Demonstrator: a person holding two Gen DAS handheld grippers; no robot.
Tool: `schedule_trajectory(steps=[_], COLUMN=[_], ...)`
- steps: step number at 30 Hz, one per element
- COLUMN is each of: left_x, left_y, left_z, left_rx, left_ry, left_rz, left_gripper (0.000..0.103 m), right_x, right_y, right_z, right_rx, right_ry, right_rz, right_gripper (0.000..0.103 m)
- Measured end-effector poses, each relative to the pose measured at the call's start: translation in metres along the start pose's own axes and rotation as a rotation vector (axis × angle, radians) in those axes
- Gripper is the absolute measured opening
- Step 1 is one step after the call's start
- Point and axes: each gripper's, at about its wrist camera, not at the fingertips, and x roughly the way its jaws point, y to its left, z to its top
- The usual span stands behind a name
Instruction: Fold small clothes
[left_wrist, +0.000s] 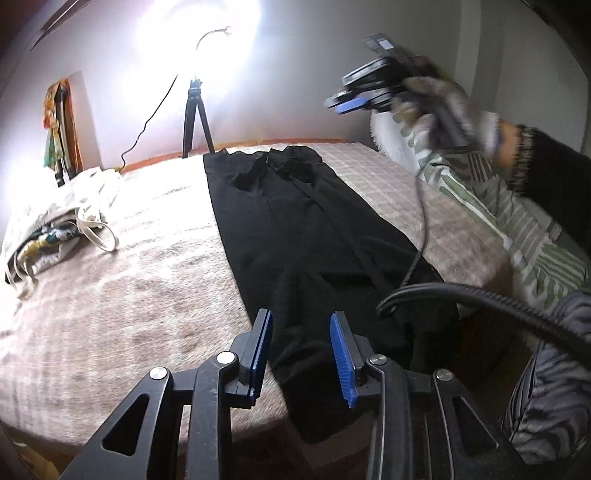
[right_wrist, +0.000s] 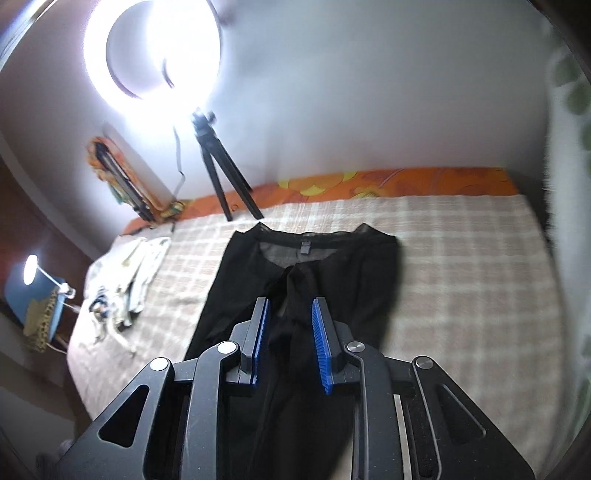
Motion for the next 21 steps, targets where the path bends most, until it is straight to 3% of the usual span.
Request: schedule_trajectory(steps=[6, 10, 16, 21], left_x=[-0.021, -0.026, -0.014, 0.004], left_y=[0.012, 0.023, 0.041, 0.042], left_z=[-0.016, -0.028, -0.048, -0.059], left_rx=[-0.042, -0.111, -0.285, -0.36], left_ry=[0.036, 0.07, 0.147, 0.213], left_rz=[-0.053, -0.111, -0.197, -0.246], left_gripper=[0.043, 0.053, 0.053, 0.053], right_x=[-0.08, -0.109, -0.107, -0.088], right_y=[0.007, 0.01, 0.009, 0.005], right_z=[-0.064, -0.133, -0.251, -0.304], right_rx=[0.036, 0.063, 0.134, 0.212], right_ry=[-0.048, -0.018, 0.144, 0.252], right_rz=[0.03, 0.057, 0.084, 0.105], right_gripper=[0.022, 0.04, 0.04, 0.04])
